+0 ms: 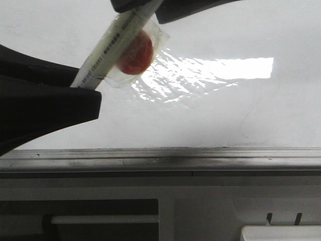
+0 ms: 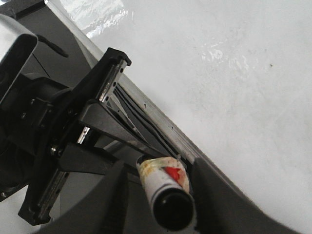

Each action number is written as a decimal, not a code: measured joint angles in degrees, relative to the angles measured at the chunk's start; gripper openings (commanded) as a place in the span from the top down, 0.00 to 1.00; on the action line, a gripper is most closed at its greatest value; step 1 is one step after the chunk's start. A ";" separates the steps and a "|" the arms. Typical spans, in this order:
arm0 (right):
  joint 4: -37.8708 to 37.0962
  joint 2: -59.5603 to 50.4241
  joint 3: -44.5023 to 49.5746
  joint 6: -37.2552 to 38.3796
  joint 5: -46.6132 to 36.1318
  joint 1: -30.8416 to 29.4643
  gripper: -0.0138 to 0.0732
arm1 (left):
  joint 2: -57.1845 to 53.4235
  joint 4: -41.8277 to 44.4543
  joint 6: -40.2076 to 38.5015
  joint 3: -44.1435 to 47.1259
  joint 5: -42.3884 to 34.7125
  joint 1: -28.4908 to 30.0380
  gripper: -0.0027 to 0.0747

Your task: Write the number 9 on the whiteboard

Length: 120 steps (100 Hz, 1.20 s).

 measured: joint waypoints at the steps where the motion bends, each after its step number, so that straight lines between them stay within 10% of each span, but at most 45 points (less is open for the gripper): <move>1: 0.00 0.00 0.00 0.00 0.00 0.00 0.69 | 0.00 0.00 0.00 0.00 0.00 0.00 0.99; 35: 2.14 0.11 -0.13 0.00 0.10 0.02 0.91 | 0.00 0.22 0.20 0.00 0.46 0.00 0.98; 70: 2.36 0.11 -0.13 0.00 -0.03 0.02 0.90 | 0.00 -3.18 0.24 0.00 0.58 0.00 0.60; 120: 2.24 0.32 -3.20 0.00 1.93 -7.41 0.90 | -15.41 -23.94 0.13 0.11 8.84 0.00 0.60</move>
